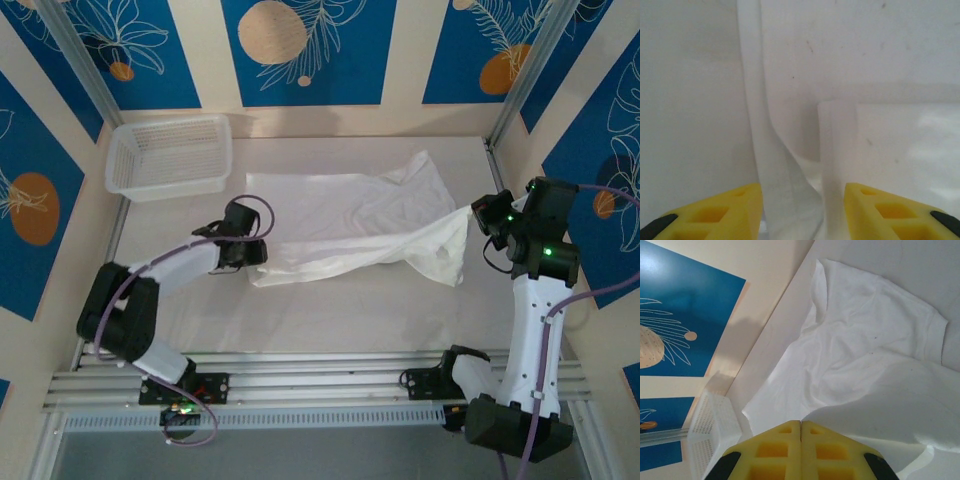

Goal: Fold the inside-out t-shirt

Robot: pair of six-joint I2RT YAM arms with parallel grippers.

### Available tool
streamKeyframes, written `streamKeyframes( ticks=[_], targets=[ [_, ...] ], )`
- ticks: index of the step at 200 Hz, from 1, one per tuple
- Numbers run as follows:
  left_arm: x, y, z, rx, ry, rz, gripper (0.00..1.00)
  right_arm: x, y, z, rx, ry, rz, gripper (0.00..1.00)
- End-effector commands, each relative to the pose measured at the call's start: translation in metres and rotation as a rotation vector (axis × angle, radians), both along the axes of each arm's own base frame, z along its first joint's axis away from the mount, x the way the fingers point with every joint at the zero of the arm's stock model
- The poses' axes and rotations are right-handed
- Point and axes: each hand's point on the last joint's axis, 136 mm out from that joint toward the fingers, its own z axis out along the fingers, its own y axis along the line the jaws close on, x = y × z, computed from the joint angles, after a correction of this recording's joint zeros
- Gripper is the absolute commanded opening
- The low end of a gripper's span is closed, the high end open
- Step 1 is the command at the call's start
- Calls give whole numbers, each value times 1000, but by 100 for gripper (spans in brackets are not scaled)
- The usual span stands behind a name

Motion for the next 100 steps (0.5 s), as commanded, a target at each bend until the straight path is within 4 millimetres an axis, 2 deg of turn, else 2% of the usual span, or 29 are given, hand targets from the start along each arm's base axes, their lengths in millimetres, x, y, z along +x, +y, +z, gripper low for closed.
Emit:
streamKeyframes(
  ticks=[1, 27, 49, 83, 100],
  targets=[
    [-11, -2, 24, 103, -71, -51, 47, 2, 1, 5, -15, -21, 5, 0],
    [-22, -9, 17, 232, -2, -78, 47, 2, 2, 5, -20, -22, 3, 0],
    [-19, -10, 4, 295, 40, -66, 46, 2, 2, 5, -24, -19, 5, 0],
    [-15, -25, -16, 324, 114, -132, 44, -1, 0, 9, -44, -22, -4, 0],
    [-14, -22, -16, 349, 115, -130, 40, -2, 0, 9, -47, -23, -6, 0]
  ],
)
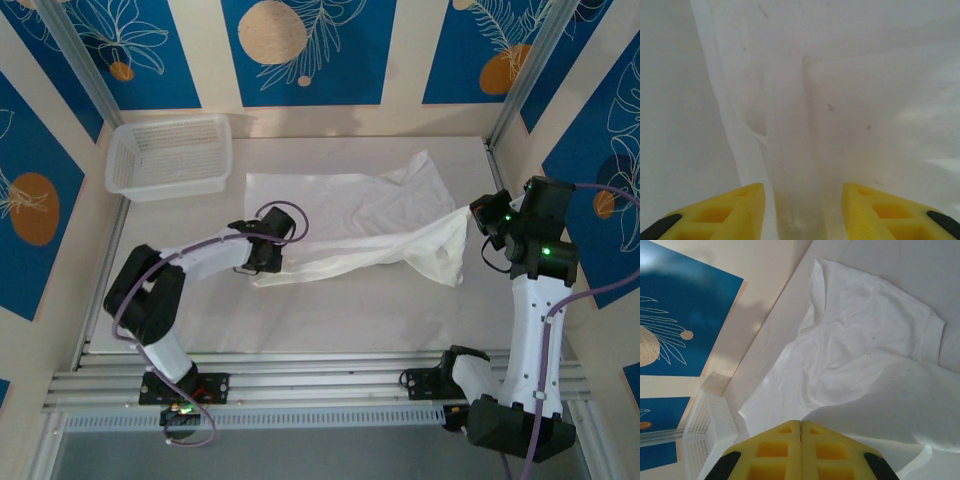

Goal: Fold the inside-out t-shirt

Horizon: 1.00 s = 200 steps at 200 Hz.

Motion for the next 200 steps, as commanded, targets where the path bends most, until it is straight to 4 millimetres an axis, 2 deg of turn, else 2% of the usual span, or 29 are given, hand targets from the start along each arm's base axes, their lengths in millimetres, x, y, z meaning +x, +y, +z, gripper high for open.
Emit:
streamKeyframes(
  ticks=[1, 44, 81, 92, 103, 114, 125, 133, 154, 163, 170, 182, 200],
  targets=[
    [0, 5, 6, 62, 12, -13, 40, -2, -1, 10, -30, -29, -2, 0],
    [3, 17, 21, 90, -38, 4, 19, -1, -1, 10, -28, -31, -1, 0],
    [2, 19, 24, 82, -44, 14, 7, -2, -1, 13, -30, -34, -2, 0],
    [2, 19, 25, 79, -45, 15, 0, -2, -1, 13, -31, -33, -1, 0],
    [2, 20, 29, 71, -57, 22, 0, -2, 0, 14, -28, -35, 0, 0],
    [5, 20, 41, 47, -93, 28, 0, -3, 1, 20, -24, -49, -2, 0],
    [15, 20, 70, -20, -163, 44, 0, 0, 2, 36, -20, -89, -2, 0],
    [26, 20, 104, -101, -240, 58, 0, 4, 2, 54, -14, -130, -6, 0],
    [62, 33, 226, -375, -527, 97, 0, 18, 9, 128, 45, -292, 28, 0],
    [70, 43, 275, -485, -633, 102, 0, 17, 7, 165, 43, -360, 24, 0],
    [74, 50, 306, -544, -694, 99, 0, 16, 2, 184, 28, -389, 4, 0],
    [76, 60, 342, -600, -743, 88, 0, 14, -6, 207, 2, -427, -37, 0],
    [75, 68, 368, -664, -745, 85, 0, 11, -8, 233, 5, -480, -33, 0]
  ],
)
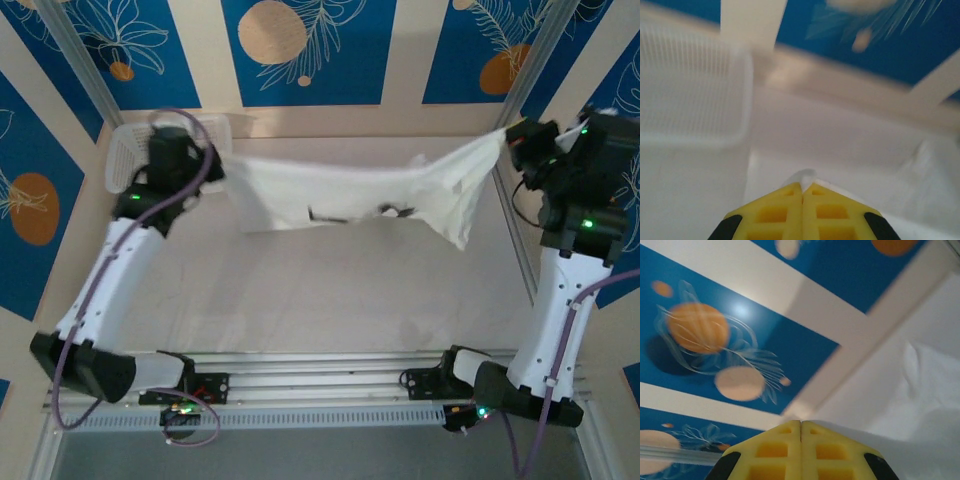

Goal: Fold the inside-out t-shirt

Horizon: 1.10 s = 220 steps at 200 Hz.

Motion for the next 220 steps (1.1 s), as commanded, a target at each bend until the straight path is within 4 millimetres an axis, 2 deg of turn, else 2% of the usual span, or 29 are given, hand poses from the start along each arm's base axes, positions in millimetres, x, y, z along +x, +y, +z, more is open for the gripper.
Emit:
streamKeyframes(
  ticks=[1, 18, 41, 56, 80, 96, 113, 126, 137, 158, 173, 199, 210, 220],
  targets=[
    [-6, -11, 33, -91, -31, -135, 0, -13, 1, 42, 15, -92, 1, 0],
    [-14, -10, 64, -149, -94, -184, 0, -18, 4, 71, -10, -149, 11, 0],
    [-32, -8, 111, -192, -186, -224, 0, -33, 14, 124, -58, -283, 47, 0],
    [-51, -4, 145, -189, -264, -234, 0, -48, 21, 157, -89, -384, 63, 0],
    [-86, 3, 192, -169, -385, -227, 0, -78, 32, 198, -100, -535, 72, 0],
    [-112, 13, 217, -154, -462, -194, 0, -97, 41, 216, -93, -609, 87, 0],
    [-136, 26, 235, -139, -537, -139, 0, -119, 47, 228, -101, -672, 83, 0],
    [-146, 33, 242, -127, -571, -106, 0, -128, 47, 232, -101, -693, 60, 0],
    [-146, 36, 243, -120, -577, -91, 0, -128, 45, 233, -100, -702, 49, 0],
    [-124, 33, 233, -116, -535, -89, 0, -106, 36, 226, -65, -669, 49, 0],
    [-91, 27, 218, -116, -475, -97, 0, -78, 30, 218, -40, -629, 72, 0],
    [-27, 20, 191, -111, -395, -95, 0, -12, 27, 204, -37, -579, 133, 0],
    [-4, 17, 188, -107, -390, -97, 0, 17, 27, 202, -59, -577, 147, 0],
    [14, 14, 187, -106, -395, -100, 0, 35, 29, 204, -68, -590, 159, 0]
  ],
)
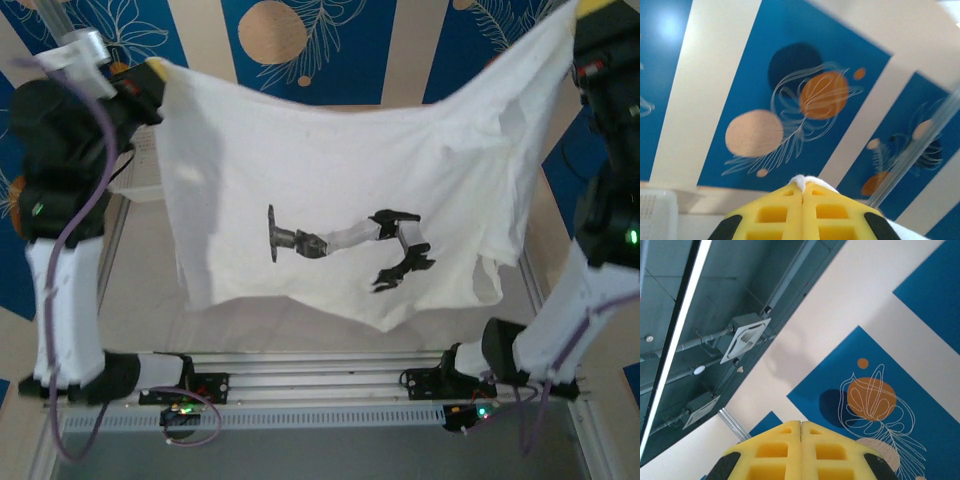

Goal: Fold the inside-out t-shirt

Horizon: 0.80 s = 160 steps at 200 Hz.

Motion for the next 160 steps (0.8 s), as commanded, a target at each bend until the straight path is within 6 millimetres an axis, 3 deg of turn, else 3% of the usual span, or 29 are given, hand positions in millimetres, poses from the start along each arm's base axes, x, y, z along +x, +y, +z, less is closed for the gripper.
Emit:
streamKeyframes(
  ticks=[1, 18, 41, 80, 107, 119, 131, 160],
  targets=[
    [59, 1, -19, 23, 34, 30, 0, 76, -10, -13, -22, 25, -1, 0],
    [84, -1, -16, 20, 31, 28, 0, 106, -6, -4, 4, -37, 56, 0],
    [94, -6, 2, 14, 2, 1, 0, 119, -5, 9, 102, -107, 130, 0],
    [63, -7, 35, 21, -79, -31, 0, 70, 6, 41, 78, -220, 97, 0],
    [45, -7, 31, 38, -86, -38, 0, 63, 3, 35, 79, -171, 112, 0],
    [45, -7, 15, 53, -80, -42, 0, 76, 3, 14, 64, -79, 124, 0],
    [49, -10, -12, 67, -56, -53, 0, 97, 4, -22, 52, 66, 142, 0],
    [68, -26, -108, 61, 73, -145, 0, 147, 20, -162, 16, 439, 277, 0]
  ],
)
